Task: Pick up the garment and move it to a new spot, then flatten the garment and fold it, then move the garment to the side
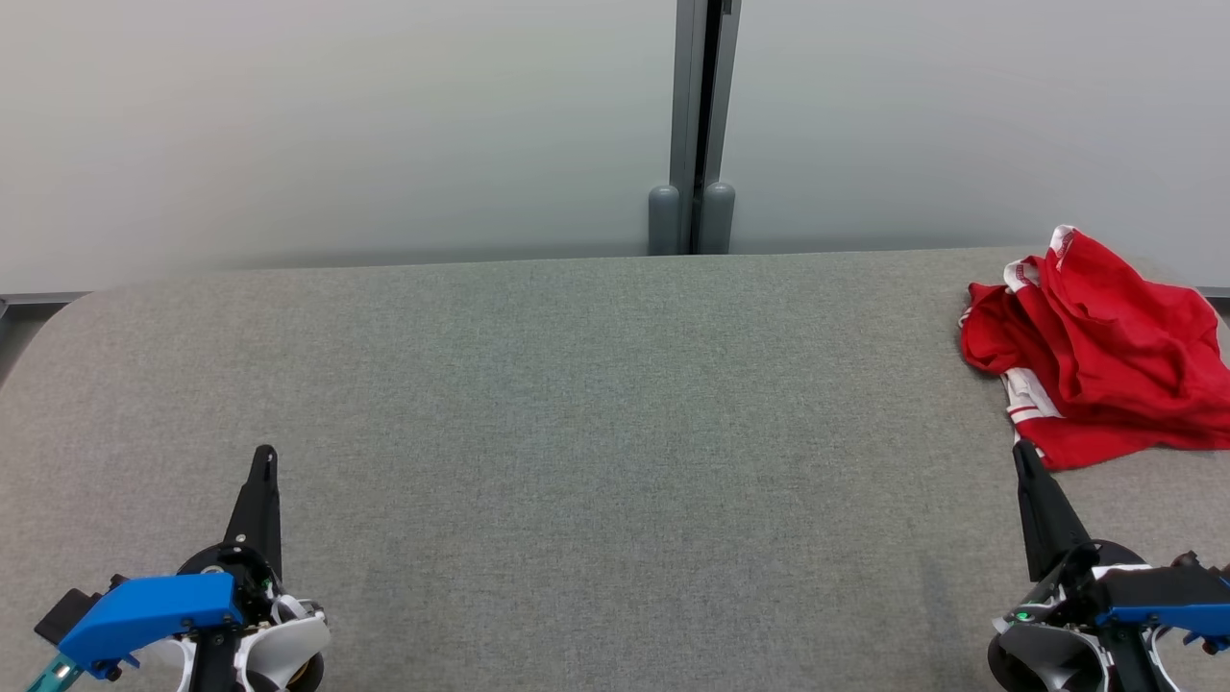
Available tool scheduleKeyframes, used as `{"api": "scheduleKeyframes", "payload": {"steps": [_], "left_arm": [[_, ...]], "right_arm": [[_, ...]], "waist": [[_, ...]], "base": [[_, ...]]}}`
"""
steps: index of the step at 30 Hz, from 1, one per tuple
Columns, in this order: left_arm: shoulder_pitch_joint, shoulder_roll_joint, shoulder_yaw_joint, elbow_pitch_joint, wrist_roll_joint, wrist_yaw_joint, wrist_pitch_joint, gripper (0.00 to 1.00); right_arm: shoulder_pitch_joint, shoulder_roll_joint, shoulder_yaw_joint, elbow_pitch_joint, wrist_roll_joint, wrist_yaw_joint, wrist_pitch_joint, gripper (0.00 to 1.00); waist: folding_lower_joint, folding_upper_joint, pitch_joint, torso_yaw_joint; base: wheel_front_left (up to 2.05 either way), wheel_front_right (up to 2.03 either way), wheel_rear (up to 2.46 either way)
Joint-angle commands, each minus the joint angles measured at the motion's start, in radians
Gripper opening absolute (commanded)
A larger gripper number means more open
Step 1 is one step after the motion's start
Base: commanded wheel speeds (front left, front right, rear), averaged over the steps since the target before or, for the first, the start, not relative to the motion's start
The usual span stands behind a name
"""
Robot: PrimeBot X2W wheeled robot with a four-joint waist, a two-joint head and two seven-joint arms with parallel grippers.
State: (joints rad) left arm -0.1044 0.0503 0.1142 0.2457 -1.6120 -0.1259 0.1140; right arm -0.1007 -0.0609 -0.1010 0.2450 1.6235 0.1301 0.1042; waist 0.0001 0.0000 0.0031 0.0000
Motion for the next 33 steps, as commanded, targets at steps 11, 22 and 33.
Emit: {"api": "scheduleKeyframes", "payload": {"steps": [11, 22, 33], "left_arm": [[-0.010, 0.000, 0.001, 0.000, -0.002, -0.009, 0.004, 0.00], [-0.010, 0.000, 0.001, 0.000, -0.002, -0.009, 0.004, 0.00], [-0.010, 0.000, 0.001, 0.000, -0.002, -0.009, 0.004, 0.00]], "right_arm": [[-0.015, 0.004, -0.004, 0.002, -0.003, 0.001, 0.004, 0.00], [-0.016, 0.005, -0.005, 0.002, -0.004, 0.001, 0.005, 0.00], [-0.016, 0.006, -0.007, 0.002, -0.006, 0.001, 0.007, 0.00]], "waist": [[-0.0001, 0.0000, 0.000, 0.000], [-0.0001, 0.0000, 0.000, 0.000], [-0.0001, 0.0000, 0.000, 0.000]], "base": [[0.00, 0.00, 0.00], [0.00, 0.00, 0.00], [0.00, 0.00, 0.00]]}}
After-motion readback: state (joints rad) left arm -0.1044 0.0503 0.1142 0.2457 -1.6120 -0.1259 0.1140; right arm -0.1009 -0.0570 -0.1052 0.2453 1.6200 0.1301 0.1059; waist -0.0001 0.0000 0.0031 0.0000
